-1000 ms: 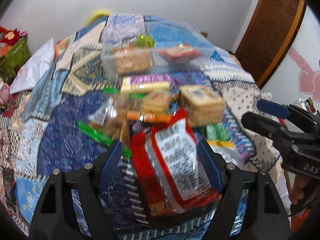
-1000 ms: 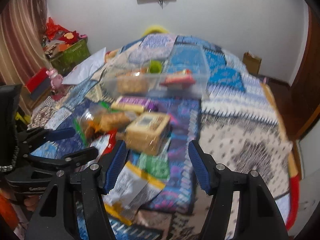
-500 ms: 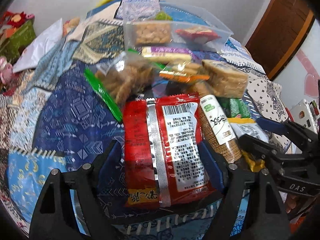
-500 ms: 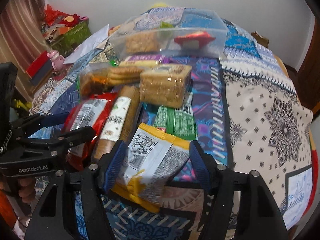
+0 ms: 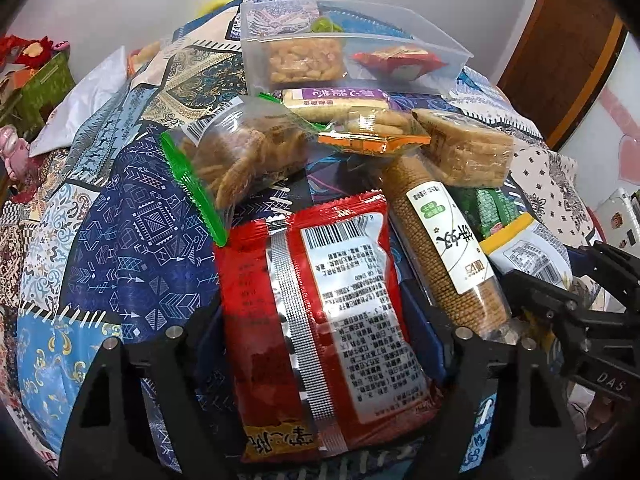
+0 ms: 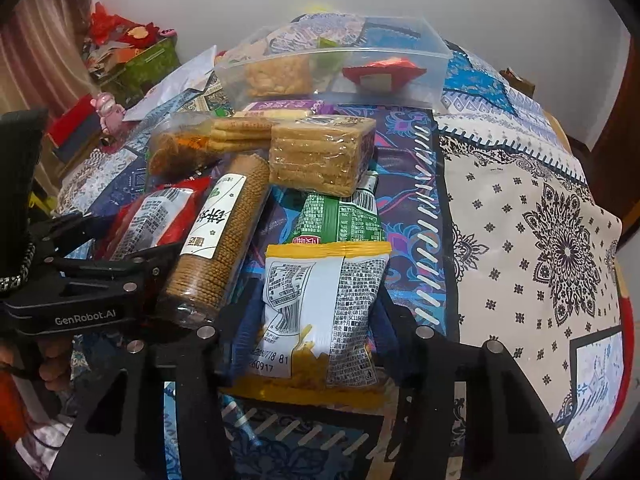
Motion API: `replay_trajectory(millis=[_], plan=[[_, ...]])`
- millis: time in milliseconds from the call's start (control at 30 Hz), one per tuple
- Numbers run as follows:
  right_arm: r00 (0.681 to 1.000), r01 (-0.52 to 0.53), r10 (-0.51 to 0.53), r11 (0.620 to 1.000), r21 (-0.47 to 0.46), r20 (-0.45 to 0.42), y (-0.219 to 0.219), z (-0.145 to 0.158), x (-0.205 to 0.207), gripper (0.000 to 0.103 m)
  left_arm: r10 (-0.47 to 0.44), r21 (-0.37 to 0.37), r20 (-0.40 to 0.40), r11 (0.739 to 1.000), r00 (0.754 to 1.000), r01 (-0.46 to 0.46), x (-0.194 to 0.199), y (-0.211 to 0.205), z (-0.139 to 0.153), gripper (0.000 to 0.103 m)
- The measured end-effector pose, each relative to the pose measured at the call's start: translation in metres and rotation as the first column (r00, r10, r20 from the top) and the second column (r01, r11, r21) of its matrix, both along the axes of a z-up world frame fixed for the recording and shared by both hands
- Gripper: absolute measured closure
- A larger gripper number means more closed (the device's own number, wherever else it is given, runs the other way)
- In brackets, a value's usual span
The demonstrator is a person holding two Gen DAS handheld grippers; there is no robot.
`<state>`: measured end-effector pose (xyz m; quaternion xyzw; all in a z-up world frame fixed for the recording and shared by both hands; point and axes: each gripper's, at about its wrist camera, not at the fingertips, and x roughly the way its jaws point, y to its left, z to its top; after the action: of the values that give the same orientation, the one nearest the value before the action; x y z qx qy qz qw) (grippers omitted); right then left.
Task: Organize snacks
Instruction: 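Grasp the red-and-silver snack bag with the left tool while the right grasps the white-and-yellow chip bag, then carry both held bags up toward the clear plastic box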
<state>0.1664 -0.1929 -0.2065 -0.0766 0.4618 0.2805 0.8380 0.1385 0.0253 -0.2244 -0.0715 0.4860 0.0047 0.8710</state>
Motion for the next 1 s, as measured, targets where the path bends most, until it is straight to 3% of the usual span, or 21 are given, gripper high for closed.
replay_trajectory(millis=[200,533,1000], plan=[[1.000,0.019,-0.019,0.998,0.053,-0.002,-0.012,0.011,0.004,0.056,-0.009,-0.012,0.029,1.000,1.000,0.009,-0.010,0.002,0.013,0.031],[0.995,0.046,-0.057,0.992,0.121,0.084,-0.024,0.051,0.013,0.056,-0.018,-0.007,0.149,1.000,0.989,0.019,-0.016,-0.002,0.060,0.031],[0.970,0.048,-0.090,0.981,0.186,0.226,-0.015,0.107,0.056,0.056,0.022,-0.009,0.300,1.000,0.954,-0.020,0.021,0.015,0.120,0.031]])
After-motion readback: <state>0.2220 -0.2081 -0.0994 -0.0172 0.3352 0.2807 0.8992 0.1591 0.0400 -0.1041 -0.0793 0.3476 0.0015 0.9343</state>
